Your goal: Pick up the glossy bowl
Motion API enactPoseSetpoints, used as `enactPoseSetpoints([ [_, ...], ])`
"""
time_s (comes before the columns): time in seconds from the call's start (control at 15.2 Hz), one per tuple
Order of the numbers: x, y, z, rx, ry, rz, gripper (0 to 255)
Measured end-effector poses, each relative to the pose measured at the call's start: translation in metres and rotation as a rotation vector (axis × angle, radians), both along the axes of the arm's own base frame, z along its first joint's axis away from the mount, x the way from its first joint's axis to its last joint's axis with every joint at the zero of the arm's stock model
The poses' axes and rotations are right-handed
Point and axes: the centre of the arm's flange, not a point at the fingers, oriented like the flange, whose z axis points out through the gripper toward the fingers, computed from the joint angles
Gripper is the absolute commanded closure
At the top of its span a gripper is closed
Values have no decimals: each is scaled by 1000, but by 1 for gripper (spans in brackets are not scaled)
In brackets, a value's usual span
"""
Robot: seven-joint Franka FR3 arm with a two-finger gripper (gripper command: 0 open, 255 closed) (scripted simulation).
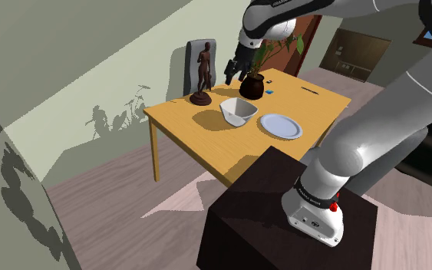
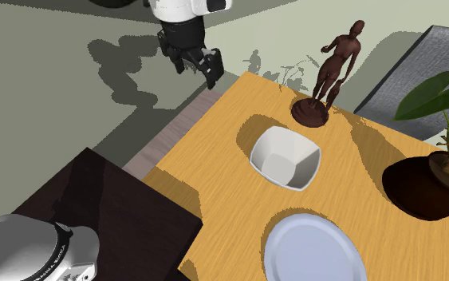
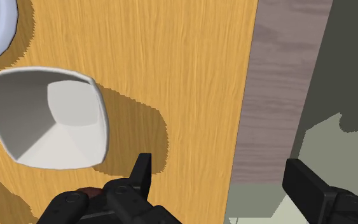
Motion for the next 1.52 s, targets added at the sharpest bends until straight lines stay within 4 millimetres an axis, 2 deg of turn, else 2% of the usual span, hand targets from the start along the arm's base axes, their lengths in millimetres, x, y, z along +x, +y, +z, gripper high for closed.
enactPoseSetpoints([
  [0.59, 60, -57, -88, -43, 39, -33, 0],
  [1.25, 113, -124, -182, -90, 82, -70, 0],
  [1.39, 120, -141, -200, -100, 90, -78, 0],
  [1.52, 128, -151, -215, -105, 96, -82, 0],
])
